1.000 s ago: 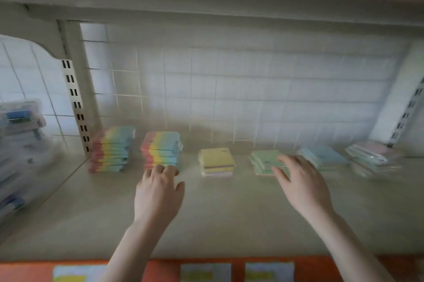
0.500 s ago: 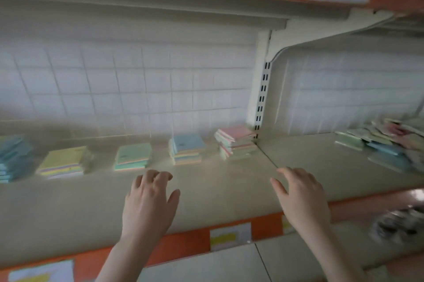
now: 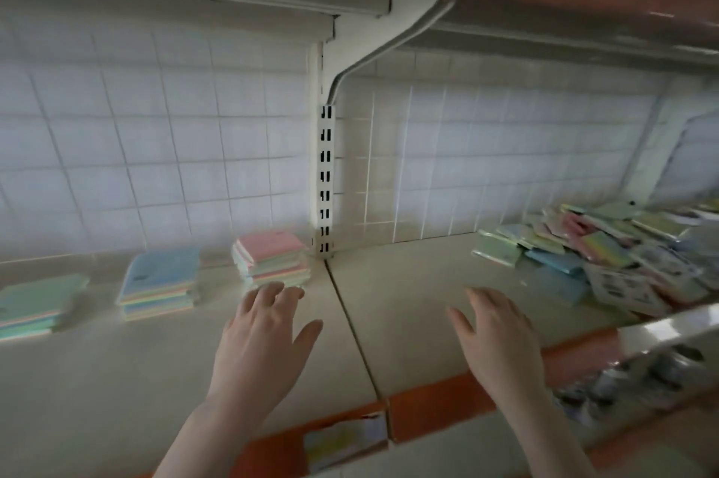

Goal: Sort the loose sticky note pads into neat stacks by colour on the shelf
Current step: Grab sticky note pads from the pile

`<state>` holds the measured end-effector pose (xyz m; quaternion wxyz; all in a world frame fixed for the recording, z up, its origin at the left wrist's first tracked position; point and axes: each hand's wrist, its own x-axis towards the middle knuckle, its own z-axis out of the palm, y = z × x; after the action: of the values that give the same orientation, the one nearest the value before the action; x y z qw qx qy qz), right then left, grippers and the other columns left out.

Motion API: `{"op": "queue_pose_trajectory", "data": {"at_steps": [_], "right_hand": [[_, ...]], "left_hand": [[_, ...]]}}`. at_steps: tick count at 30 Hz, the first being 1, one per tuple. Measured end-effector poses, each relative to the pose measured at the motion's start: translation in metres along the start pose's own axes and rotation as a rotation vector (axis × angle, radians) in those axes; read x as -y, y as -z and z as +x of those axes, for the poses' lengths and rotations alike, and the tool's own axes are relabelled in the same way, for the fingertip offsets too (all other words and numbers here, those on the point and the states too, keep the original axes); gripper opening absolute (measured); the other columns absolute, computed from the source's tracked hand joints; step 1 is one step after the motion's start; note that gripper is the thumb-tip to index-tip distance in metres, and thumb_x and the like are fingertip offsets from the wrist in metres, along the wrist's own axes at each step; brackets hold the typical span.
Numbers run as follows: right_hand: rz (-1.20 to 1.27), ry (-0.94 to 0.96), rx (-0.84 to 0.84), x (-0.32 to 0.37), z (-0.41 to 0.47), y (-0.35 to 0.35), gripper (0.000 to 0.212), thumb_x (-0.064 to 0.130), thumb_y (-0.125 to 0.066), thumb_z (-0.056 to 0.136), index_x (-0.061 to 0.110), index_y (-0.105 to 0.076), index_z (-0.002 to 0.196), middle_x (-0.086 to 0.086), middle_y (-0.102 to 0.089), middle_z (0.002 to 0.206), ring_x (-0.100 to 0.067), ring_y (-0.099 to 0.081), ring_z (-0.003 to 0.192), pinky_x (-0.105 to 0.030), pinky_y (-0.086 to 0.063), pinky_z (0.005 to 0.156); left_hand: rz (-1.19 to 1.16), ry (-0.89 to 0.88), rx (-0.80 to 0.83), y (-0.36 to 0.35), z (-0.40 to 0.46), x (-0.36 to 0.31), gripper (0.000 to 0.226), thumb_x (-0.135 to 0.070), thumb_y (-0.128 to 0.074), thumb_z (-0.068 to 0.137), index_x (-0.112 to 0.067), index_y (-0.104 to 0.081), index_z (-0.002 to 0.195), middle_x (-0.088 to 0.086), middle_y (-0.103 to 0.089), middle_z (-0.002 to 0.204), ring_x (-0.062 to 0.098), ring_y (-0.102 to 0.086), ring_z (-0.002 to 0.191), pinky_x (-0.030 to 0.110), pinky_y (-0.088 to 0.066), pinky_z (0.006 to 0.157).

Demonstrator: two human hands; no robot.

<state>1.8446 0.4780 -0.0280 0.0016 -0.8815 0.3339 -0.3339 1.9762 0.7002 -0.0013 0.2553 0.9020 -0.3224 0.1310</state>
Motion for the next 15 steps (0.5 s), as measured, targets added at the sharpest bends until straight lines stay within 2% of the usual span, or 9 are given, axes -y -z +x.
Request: {"op": "queue_pose_trajectory", "data": {"at_steps": [4, 6, 9, 13, 15], "right_hand": [[-0.007, -0.026, 0.051, -0.046, 0.029, 0.004, 0.044, 0.034, -0.059, 0.089, 0.007, -0.058, 0.124, -0.011, -0.062, 0.115, -0.029, -0.057, 0.109, -0.040, -0.044, 0.093], [0.021, -0.046, 0.050, -0.070, 0.040, 0.007, 0.043, 0.035, -0.057, 0.090, 0.008, -0.057, 0.123, -0.010, -0.060, 0.116, -0.028, -0.056, 0.110, -0.039, -0.044, 0.093], [0.081, -0.067, 0.008, -0.108, 0.054, 0.009, 0.038, 0.029, -0.062, 0.088, 0.006, -0.060, 0.118, -0.013, -0.062, 0.112, -0.031, -0.058, 0.106, -0.041, -0.047, 0.087], [0.104, -0.101, -0.013, -0.165, 0.077, 0.014, 0.038, 0.028, -0.058, 0.090, 0.006, -0.059, 0.122, -0.013, -0.061, 0.117, -0.033, -0.055, 0.111, -0.043, -0.044, 0.091], [0.141, -0.092, -0.029, -0.196, 0.088, 0.014, 0.037, 0.026, -0.057, 0.090, 0.006, -0.060, 0.121, -0.014, -0.062, 0.115, -0.035, -0.057, 0.107, -0.044, -0.047, 0.087]], "left_hand": [[0.001, -0.032, 0.103, -0.028, 0.026, -0.042, 0.060, -0.058, -0.040, 0.092, -0.027, -0.033, 0.142, -0.005, -0.029, 0.151, 0.017, -0.016, 0.143, 0.032, -0.024, 0.112], [-0.003, -0.054, 0.125, -0.039, 0.041, -0.065, 0.065, -0.064, -0.036, 0.090, -0.026, -0.033, 0.143, -0.005, -0.029, 0.151, 0.016, -0.015, 0.144, 0.032, -0.022, 0.113], [-0.007, -0.057, 0.133, -0.053, 0.055, -0.097, 0.062, -0.059, -0.039, 0.091, -0.026, -0.033, 0.143, -0.005, -0.030, 0.151, 0.016, -0.019, 0.143, 0.032, -0.021, 0.113], [-0.018, -0.002, 0.145, -0.078, 0.067, -0.140, 0.064, -0.059, -0.038, 0.089, -0.027, -0.032, 0.144, -0.005, -0.029, 0.152, 0.016, -0.019, 0.143, 0.035, -0.022, 0.114], [-0.023, 0.062, 0.139, -0.092, 0.069, -0.161, 0.066, -0.060, -0.035, 0.088, -0.028, -0.030, 0.145, -0.005, -0.026, 0.154, 0.016, -0.017, 0.144, 0.036, -0.020, 0.115]]}}
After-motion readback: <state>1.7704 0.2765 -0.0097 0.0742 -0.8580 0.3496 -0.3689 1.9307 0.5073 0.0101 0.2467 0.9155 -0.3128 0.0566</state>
